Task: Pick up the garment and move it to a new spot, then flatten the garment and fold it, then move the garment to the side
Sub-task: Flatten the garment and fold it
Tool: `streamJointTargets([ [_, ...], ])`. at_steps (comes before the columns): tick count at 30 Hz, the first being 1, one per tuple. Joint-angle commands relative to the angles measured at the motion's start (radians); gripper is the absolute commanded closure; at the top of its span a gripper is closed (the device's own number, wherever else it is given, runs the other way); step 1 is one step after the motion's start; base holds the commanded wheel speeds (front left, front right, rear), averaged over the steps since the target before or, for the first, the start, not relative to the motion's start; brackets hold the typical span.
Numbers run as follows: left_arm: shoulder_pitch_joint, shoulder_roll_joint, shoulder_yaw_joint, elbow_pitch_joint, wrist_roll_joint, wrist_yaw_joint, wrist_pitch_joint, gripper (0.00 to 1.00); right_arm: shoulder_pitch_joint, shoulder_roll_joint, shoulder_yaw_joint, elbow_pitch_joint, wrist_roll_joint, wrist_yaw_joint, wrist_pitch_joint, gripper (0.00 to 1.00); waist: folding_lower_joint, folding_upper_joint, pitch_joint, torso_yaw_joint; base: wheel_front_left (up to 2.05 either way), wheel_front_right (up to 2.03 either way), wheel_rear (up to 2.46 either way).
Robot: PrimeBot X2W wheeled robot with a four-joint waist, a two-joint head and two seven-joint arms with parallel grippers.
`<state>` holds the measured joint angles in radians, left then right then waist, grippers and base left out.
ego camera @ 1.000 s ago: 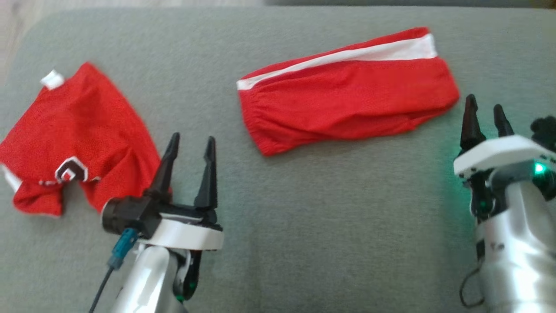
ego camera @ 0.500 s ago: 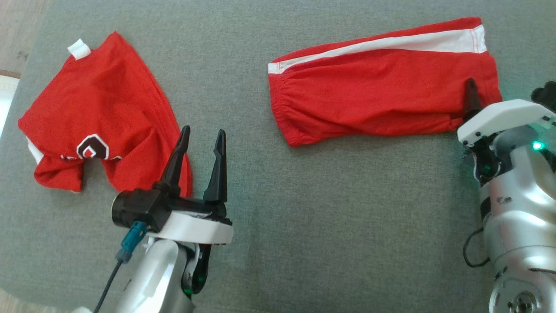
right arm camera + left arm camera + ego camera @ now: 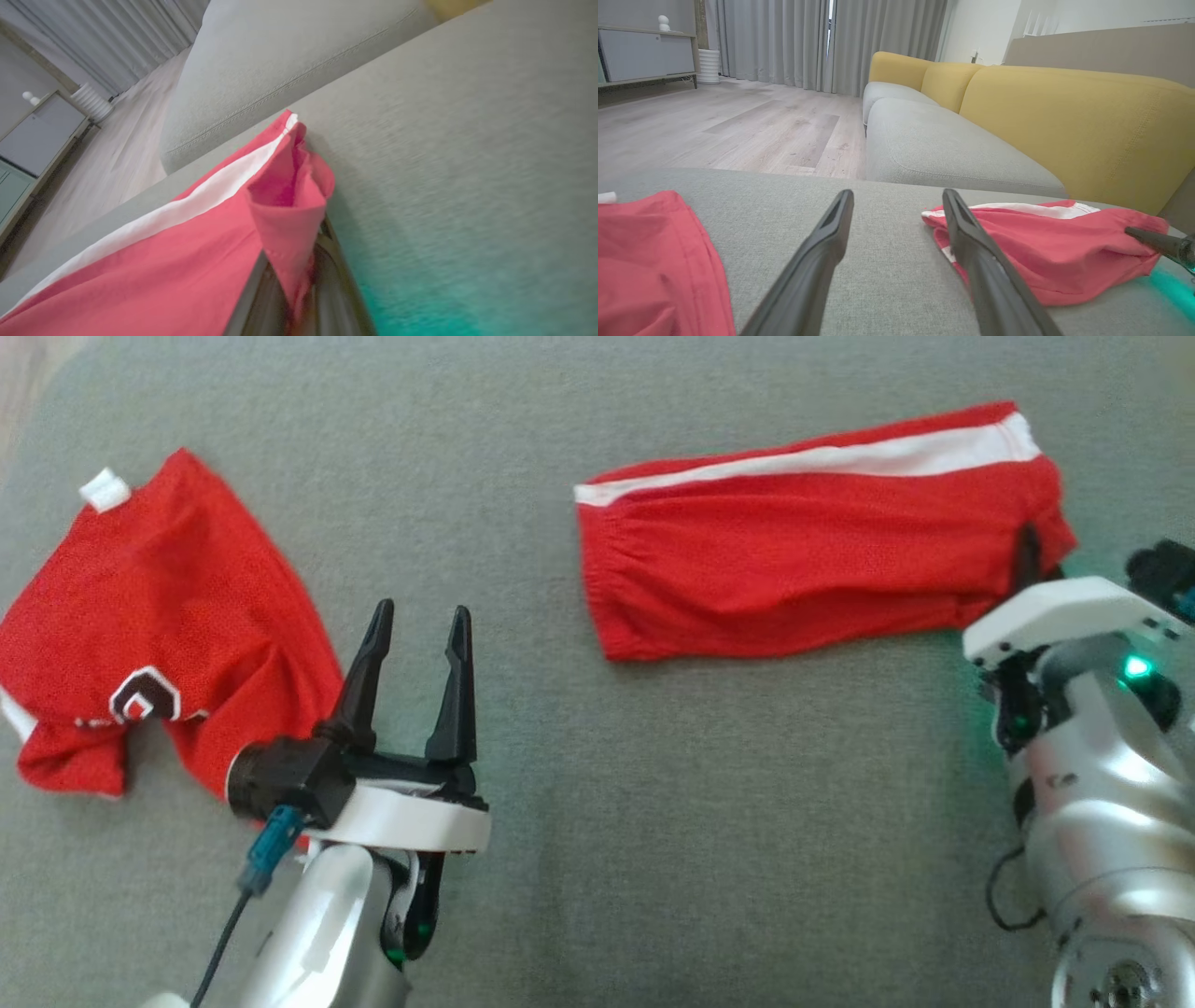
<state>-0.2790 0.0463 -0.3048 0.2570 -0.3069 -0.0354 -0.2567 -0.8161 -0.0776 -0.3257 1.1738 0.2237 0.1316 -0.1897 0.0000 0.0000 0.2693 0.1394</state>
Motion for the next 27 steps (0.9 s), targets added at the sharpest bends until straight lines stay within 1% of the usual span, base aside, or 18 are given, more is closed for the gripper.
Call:
streamJointTargets([
  [1, -0.007, 0.004, 0.038, -0.024, 0.009, -0.001, -0.005, 0.0, 0.01, -0.012, 0.004, -0.029, -0.009, -0.001, -0.021, 1.0, 0.0, 0.0, -0.018, -0.022, 0.0, 0.0, 0.0],
  [5, 0.002, 0.004, 0.044, -0.024, 0.012, -0.003, -0.005, 0.0, 0.051, -0.049, -0.038, -0.043, -0.005, -0.001, -0.039, 1.0, 0.0, 0.0, -0.037, -0.046, 0.0, 0.0, 0.0],
  [9, 0.008, 0.004, 0.042, -0.027, 0.01, -0.003, -0.005, 0.0, 0.086, -0.087, -0.055, -0.066, 0.004, -0.001, -0.034, 1.0, 0.0, 0.0, -0.044, -0.056, 0.0, 0.0, 0.0],
  [15, 0.022, 0.004, 0.045, -0.026, 0.008, -0.006, -0.005, 0.0, 0.094, -0.105, -0.071, -0.103, 0.026, -0.001, -0.015, 1.0, 0.0, 0.0, -0.049, -0.056, 0.0, 0.0, 0.0],
  [20, 0.032, 0.004, 0.046, -0.018, 0.006, -0.008, -0.005, 0.0, 0.088, -0.083, -0.059, -0.155, 0.045, -0.001, -0.007, 1.0, 0.0, 0.0, -0.065, -0.045, 0.0, 0.0, 0.0],
  [21, 0.037, 0.004, 0.049, -0.014, 0.005, -0.008, -0.005, 0.0, 0.088, -0.063, -0.046, -0.18, 0.054, -0.001, -0.004, 1.0, 0.0, 0.0, -0.076, -0.04, 0.0, 0.0, 0.0],
  [27, 0.053, 0.004, 0.056, -0.005, 0.004, -0.008, -0.005, 0.0, 0.1, -0.001, 0.042, -0.267, 0.078, -0.001, 0.014, 1.0, 0.0, 0.0, -0.114, -0.024, 0.0, 0.0, 0.0],
])
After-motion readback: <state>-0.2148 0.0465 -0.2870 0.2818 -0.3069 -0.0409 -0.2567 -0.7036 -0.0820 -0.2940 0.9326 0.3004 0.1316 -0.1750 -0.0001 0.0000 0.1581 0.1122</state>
